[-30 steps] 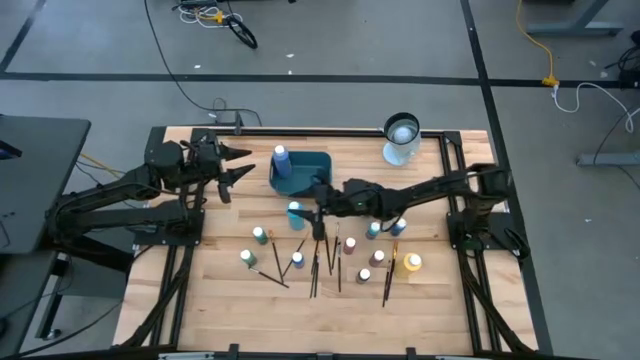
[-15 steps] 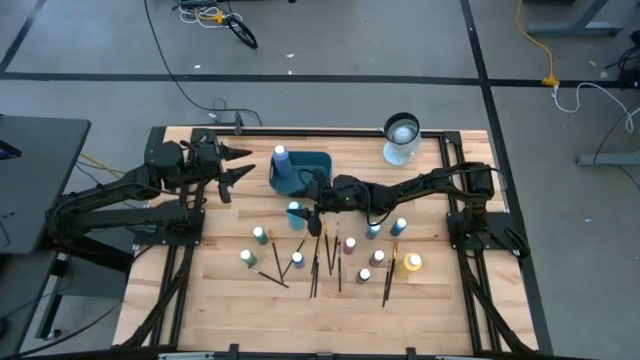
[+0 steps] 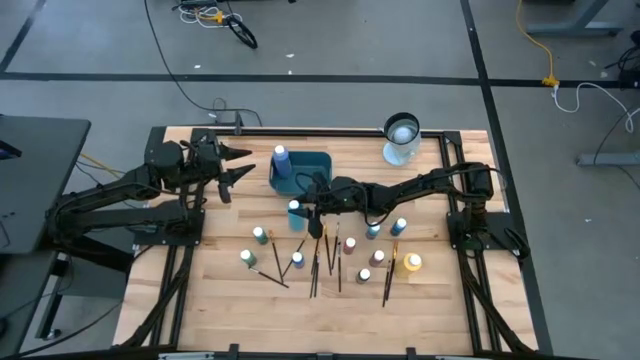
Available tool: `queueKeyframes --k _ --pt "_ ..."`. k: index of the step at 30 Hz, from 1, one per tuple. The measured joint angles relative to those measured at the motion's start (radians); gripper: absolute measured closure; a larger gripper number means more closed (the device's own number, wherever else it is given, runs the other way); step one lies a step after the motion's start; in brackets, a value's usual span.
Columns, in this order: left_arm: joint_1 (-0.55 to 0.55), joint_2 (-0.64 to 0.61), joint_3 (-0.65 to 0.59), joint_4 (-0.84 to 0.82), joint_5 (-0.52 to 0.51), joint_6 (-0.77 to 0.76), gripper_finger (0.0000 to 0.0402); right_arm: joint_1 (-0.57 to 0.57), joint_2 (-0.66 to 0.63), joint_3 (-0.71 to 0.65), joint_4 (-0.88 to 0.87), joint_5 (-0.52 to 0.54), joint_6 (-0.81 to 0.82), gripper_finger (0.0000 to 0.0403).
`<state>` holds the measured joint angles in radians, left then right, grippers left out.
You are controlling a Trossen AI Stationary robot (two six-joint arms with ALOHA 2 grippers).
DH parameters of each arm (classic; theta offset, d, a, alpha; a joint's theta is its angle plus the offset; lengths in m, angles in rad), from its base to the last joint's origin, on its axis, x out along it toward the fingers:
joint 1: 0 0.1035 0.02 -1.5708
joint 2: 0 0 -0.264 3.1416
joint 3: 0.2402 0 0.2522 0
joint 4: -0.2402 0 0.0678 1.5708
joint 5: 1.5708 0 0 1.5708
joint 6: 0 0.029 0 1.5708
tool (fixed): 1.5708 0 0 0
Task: Pick & Place Paint Supplies
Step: Put the blue paint bottle into the blue bin
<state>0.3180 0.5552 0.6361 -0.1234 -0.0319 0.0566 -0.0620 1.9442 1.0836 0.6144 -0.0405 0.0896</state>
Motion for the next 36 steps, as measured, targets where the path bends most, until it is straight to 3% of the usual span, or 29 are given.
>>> queueKeyframes --k 8,15,22,36 --pt "0.000 0.000 0.000 0.000 0.000 0.000 0.0214 -0.002 -0.015 -0.002 0.024 -0.001 -0.001 0.0282" --pt "0.000 0.000 0.000 0.000 0.000 0.000 0.0214 -0.010 -0.136 -0.002 0.008 0.001 -0.105 0.0279" --pt "0.000 0.000 0.000 0.000 0.000 0.000 0.0214 -0.055 -0.226 0.000 0.007 0.085 -0.199 0.0280" --pt "0.000 0.000 0.000 0.008 -0.001 0.007 0.0214 -0.236 -0.111 0.019 0.010 0.027 -0.171 0.0281"
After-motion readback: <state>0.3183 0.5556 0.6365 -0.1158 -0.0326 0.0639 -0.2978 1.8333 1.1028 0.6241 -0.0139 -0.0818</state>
